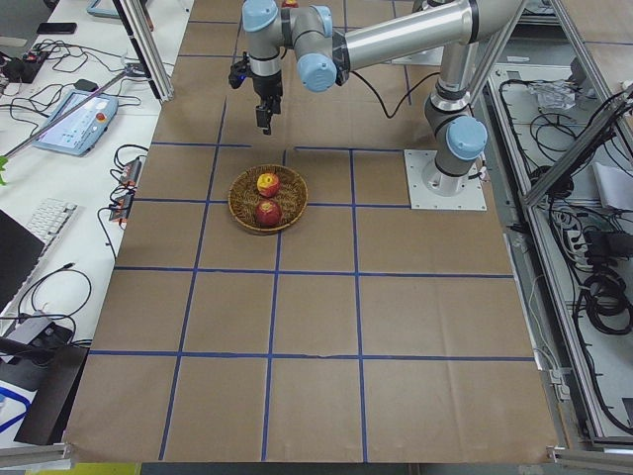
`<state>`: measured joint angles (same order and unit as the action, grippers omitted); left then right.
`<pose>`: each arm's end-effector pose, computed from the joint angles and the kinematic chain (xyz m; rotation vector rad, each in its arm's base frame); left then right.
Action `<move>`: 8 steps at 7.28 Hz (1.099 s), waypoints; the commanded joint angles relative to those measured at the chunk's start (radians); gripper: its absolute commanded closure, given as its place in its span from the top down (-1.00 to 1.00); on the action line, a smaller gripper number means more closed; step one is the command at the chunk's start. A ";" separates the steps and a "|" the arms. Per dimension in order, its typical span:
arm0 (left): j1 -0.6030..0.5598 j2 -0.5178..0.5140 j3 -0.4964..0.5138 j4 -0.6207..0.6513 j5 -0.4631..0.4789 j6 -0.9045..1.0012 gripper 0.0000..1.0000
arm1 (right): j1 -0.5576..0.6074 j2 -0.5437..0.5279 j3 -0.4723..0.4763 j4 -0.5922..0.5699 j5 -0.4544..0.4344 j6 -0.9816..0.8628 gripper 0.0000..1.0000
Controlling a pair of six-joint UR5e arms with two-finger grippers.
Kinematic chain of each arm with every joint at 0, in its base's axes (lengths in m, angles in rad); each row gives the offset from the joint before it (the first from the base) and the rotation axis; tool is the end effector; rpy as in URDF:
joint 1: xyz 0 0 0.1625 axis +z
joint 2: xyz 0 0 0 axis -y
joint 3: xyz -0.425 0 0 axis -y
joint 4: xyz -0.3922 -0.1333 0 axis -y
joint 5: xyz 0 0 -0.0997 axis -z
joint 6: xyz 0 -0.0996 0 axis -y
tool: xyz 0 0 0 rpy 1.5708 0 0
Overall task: Transfer apple from basket to plate
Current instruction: 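Move the left gripper down over the yellow-red apple in the wicker basket, then lower the left gripper and close it on the yellow-red apple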
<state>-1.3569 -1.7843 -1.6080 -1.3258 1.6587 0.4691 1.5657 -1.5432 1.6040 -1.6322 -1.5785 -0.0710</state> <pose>-0.0009 -0.5826 0.3808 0.3898 3.0353 0.0533 0.1300 -0.5036 0.4640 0.1032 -3.1322 0.0005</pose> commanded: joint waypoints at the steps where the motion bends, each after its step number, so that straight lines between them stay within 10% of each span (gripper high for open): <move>1: 0.050 -0.096 -0.001 0.081 0.001 0.074 0.98 | -0.001 0.000 0.000 -0.003 -0.002 -0.001 1.00; 8: 0.053 -0.231 -0.111 0.369 -0.046 0.100 0.92 | -0.001 0.000 -0.001 -0.008 0.000 -0.001 1.00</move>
<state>-1.3043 -1.9955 -1.6825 -1.0338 1.6362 0.5634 1.5646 -1.5432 1.6041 -1.6408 -1.5790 -0.0733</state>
